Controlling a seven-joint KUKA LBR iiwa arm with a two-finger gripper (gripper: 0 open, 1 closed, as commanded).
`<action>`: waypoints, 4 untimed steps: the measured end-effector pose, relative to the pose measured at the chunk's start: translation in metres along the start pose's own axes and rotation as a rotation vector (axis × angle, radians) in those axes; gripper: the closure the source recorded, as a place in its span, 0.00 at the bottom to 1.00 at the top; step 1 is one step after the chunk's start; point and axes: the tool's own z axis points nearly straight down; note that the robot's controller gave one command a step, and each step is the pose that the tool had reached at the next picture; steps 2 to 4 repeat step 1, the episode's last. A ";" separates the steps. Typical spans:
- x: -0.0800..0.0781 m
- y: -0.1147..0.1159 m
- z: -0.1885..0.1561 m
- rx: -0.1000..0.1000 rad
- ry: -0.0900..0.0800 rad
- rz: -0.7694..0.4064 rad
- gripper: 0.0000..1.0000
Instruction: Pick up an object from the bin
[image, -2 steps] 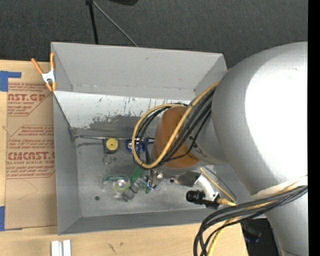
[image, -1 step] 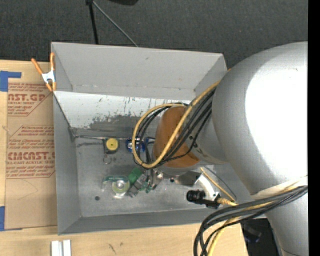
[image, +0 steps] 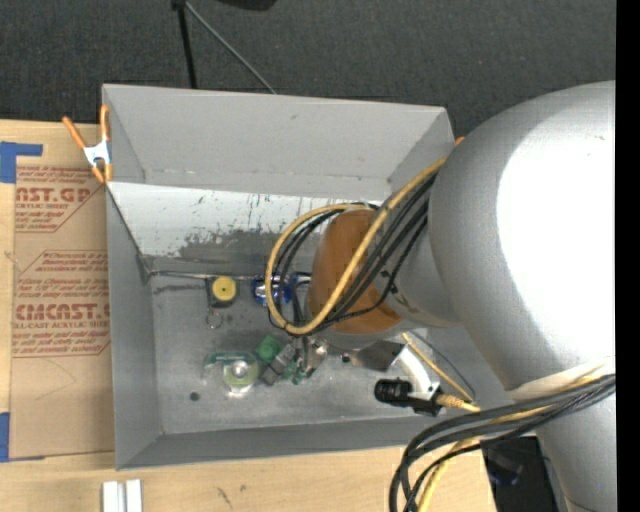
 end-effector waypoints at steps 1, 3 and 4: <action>0.000 0.001 -0.123 -0.006 -0.005 -0.002 1.00; 0.000 0.001 -0.123 -0.006 -0.005 -0.002 1.00; 0.000 0.001 -0.123 -0.006 -0.005 -0.002 1.00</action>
Offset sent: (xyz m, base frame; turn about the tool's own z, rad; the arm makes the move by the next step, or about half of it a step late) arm 0.0000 0.0000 0.1194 0.0000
